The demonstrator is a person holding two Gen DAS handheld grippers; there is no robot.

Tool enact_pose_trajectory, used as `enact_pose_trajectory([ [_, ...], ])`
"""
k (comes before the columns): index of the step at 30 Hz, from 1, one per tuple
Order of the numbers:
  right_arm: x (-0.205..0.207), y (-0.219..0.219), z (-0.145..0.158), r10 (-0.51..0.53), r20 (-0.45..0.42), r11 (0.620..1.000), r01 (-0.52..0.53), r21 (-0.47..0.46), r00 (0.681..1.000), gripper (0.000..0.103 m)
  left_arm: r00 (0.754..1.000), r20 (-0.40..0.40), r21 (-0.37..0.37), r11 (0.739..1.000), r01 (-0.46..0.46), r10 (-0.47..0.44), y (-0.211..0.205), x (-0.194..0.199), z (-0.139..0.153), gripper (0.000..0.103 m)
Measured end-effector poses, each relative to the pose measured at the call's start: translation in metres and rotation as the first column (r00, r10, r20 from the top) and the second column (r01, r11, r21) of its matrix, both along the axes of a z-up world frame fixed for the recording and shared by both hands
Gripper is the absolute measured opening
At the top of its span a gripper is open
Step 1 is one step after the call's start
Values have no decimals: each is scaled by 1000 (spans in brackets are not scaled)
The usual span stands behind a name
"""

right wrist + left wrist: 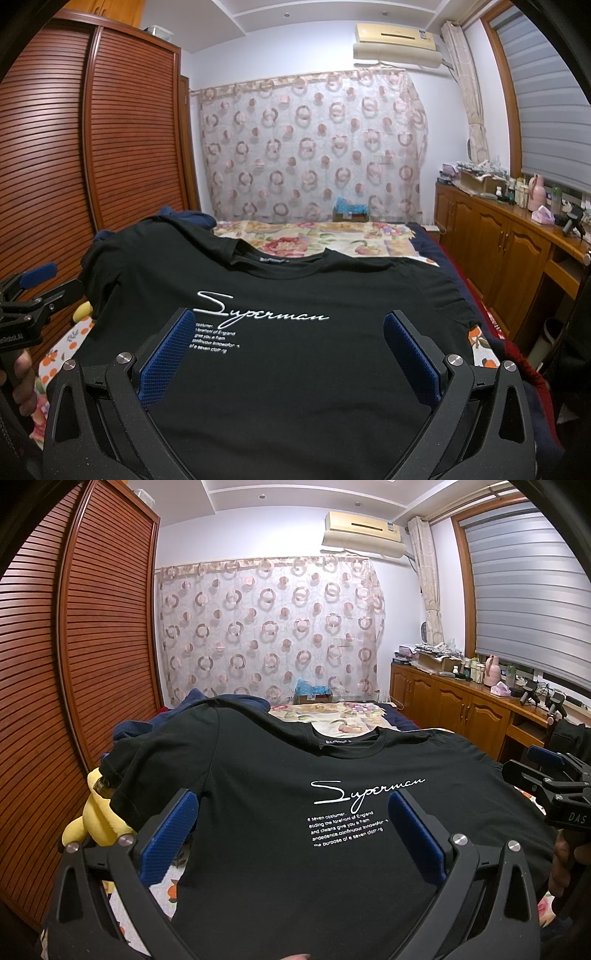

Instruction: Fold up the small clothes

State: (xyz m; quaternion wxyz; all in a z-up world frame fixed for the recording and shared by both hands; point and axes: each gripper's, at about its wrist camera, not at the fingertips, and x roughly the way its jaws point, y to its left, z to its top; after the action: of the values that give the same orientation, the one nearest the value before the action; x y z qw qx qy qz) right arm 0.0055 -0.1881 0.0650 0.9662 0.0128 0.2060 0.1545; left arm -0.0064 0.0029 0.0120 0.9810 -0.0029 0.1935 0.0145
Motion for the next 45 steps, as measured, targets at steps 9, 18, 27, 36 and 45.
enact_pose_trajectory([
  [9,0,0,-1,0,0,1000,0,0,1000,103,1000,1,1,1000,-1,1,0,0,0,103],
  [18,2,-1,-6,2,0,1000,-2,0,1000,103,1000,1,2,1000,1,-1,0,-1,1,103],
  [27,9,2,-18,24,-18,1000,-24,1,1000,103,1000,-23,2,1000,8,-8,2,7,-3,103],
  [36,19,16,-28,115,-57,993,-115,0,992,103,996,-92,-20,1000,15,-17,44,26,-17,103],
  [45,44,35,-29,218,-94,975,-221,-22,971,103,990,-132,-17,999,-44,41,106,42,-22,103],
])
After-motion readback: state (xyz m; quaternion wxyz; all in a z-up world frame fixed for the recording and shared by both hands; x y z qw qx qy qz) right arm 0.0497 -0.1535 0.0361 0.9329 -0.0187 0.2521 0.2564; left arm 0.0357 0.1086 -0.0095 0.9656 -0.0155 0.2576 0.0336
